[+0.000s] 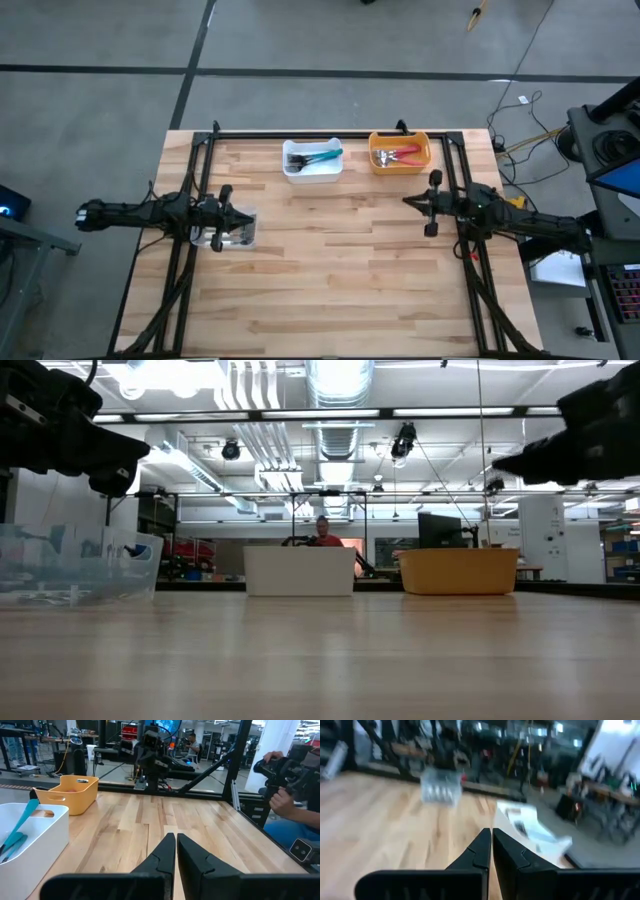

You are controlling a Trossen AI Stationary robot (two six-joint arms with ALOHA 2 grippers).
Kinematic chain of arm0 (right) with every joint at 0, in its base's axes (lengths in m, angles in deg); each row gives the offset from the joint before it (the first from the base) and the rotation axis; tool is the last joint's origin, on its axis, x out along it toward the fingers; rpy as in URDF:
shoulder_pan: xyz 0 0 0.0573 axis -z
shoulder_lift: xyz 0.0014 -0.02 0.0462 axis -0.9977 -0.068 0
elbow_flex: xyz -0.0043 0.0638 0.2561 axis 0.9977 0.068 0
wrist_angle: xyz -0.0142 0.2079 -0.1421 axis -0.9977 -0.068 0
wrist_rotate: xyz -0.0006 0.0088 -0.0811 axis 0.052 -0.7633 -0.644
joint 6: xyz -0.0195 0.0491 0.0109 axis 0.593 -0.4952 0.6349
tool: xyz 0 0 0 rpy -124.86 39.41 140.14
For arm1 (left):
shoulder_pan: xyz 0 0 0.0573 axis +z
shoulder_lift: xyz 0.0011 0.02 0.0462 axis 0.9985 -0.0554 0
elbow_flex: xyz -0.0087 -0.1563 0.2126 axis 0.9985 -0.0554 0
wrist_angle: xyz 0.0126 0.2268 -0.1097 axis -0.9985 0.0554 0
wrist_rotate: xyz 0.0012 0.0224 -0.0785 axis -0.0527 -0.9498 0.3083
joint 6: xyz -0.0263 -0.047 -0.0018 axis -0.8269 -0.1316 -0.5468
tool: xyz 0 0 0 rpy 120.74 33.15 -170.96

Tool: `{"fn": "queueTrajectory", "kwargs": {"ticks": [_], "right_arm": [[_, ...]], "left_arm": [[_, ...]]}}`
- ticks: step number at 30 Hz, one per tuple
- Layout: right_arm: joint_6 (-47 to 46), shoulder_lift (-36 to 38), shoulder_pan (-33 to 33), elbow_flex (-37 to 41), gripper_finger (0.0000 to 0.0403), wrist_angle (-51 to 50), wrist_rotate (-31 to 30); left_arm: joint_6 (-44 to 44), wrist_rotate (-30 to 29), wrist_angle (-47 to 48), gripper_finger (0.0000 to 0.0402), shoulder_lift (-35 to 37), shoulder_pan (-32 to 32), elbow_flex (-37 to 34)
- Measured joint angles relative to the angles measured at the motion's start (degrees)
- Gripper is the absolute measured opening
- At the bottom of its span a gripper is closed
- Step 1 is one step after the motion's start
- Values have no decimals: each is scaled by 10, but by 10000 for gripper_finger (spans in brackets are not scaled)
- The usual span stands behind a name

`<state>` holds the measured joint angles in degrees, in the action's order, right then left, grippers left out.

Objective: Sort silverware by color (type)
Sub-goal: Return to Home Position

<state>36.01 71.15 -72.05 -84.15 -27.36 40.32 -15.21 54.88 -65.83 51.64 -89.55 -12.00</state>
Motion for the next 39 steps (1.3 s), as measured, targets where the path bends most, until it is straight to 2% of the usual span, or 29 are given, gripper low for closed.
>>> {"fn": "queueTrajectory", "kwargs": {"ticks": [4, 9, 25, 39], "right_arm": [[16, 43, -40, 0, 9, -4, -4], [43, 48, -82, 0, 9, -4, 8], [36, 15, -84, 1, 9, 6, 12], [36, 13, -84, 1, 9, 7, 11]], "left_arm": [[0, 0, 0, 0, -2, 0, 0], [0, 0, 0, 0, -2, 0, 0], [0, 0, 0, 0, -5, 0, 0], [0, 0, 0, 0, -7, 0, 0]]}}
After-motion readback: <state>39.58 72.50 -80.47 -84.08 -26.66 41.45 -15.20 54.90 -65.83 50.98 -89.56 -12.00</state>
